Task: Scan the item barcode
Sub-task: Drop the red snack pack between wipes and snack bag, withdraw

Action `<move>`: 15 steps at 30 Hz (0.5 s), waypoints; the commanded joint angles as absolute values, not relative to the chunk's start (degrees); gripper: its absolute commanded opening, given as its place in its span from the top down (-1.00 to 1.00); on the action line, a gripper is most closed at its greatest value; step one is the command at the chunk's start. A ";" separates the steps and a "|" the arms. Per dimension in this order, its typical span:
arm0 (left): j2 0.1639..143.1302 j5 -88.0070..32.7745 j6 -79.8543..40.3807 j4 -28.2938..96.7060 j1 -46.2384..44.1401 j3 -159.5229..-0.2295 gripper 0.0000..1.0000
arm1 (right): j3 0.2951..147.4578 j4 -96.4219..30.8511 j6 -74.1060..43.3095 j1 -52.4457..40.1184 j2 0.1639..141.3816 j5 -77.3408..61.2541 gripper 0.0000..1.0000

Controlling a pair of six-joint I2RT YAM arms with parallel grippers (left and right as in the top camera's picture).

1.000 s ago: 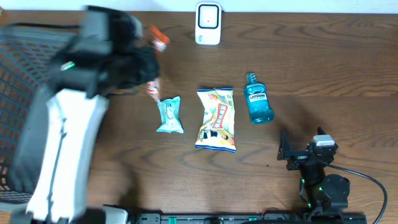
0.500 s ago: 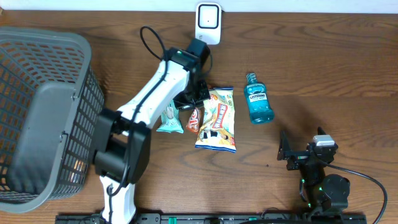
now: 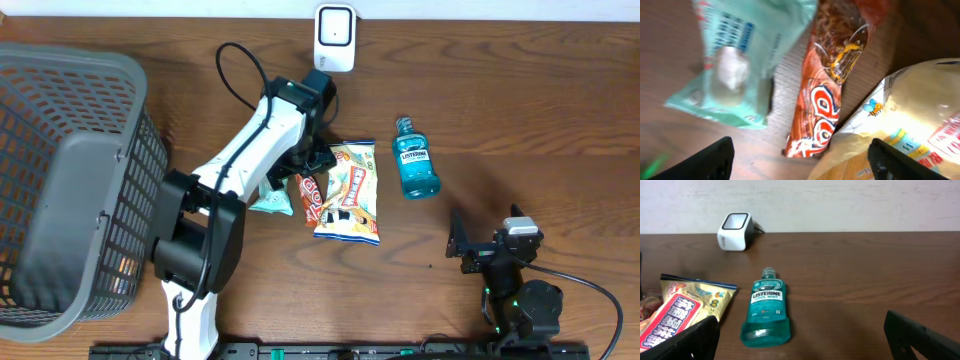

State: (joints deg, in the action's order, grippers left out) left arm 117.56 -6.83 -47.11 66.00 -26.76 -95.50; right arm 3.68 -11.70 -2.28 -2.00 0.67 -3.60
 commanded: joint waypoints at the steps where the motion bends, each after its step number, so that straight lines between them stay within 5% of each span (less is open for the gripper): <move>1: 109.78 -1.19 -43.70 66.63 -25.17 -100.22 -0.89 | 3.57 -11.79 -1.54 -2.61 0.34 -3.36 -0.98; 15: 81.73 25.91 -30.96 58.04 -11.46 -108.88 -0.96 | 3.57 -11.79 -1.54 -2.61 0.34 -3.36 -0.99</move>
State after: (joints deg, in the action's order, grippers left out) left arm 84.93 15.44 -33.52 58.46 -16.12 -108.97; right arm 3.68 -11.70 -2.31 -2.00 0.69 -3.60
